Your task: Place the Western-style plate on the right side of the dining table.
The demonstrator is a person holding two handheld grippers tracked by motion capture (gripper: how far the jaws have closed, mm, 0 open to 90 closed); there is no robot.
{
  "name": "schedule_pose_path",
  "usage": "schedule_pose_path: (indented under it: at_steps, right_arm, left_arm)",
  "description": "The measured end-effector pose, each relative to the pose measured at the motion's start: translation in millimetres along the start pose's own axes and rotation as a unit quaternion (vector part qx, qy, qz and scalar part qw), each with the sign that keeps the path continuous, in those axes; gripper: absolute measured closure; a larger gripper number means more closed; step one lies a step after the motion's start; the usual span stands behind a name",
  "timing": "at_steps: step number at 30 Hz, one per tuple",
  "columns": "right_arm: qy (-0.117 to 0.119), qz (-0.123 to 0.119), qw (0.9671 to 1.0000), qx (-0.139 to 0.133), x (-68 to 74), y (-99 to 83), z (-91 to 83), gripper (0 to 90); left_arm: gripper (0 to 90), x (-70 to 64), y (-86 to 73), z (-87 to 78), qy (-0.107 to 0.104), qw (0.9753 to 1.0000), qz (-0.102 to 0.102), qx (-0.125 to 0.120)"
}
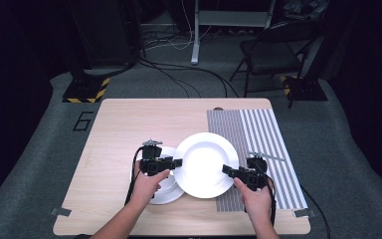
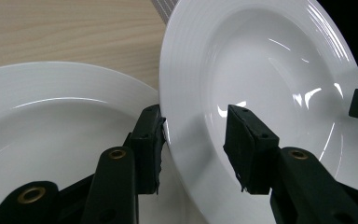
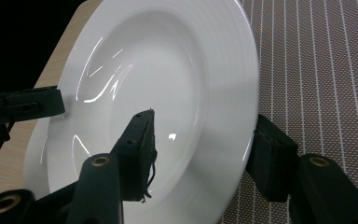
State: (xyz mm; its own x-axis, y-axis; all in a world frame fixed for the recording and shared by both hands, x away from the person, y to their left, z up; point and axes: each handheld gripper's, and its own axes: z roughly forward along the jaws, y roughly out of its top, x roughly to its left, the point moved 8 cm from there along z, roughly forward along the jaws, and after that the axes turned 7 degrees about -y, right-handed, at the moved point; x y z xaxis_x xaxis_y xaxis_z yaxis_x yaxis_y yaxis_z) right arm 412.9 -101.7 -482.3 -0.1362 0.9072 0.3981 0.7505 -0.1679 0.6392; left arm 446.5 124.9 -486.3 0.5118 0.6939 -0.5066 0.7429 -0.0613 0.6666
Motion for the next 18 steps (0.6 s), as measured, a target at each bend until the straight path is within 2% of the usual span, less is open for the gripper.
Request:
schedule_pose_path:
  at_steps: [11,18]
  right_arm:
    - [-0.001,0.006,1.0000,-0.004,-1.1,9.5,-3.5,46.4]
    - [-0.004,0.002,1.0000,-0.004,-2.6,16.1,-1.1,46.5]
  left_arm:
    - [57.5,-7.2,17.8,-1.0,0.003,0.9999,0.010,-0.011]
    - [57.8,-7.7,28.5,0.7,0.003,0.9998,0.012,-0.016]
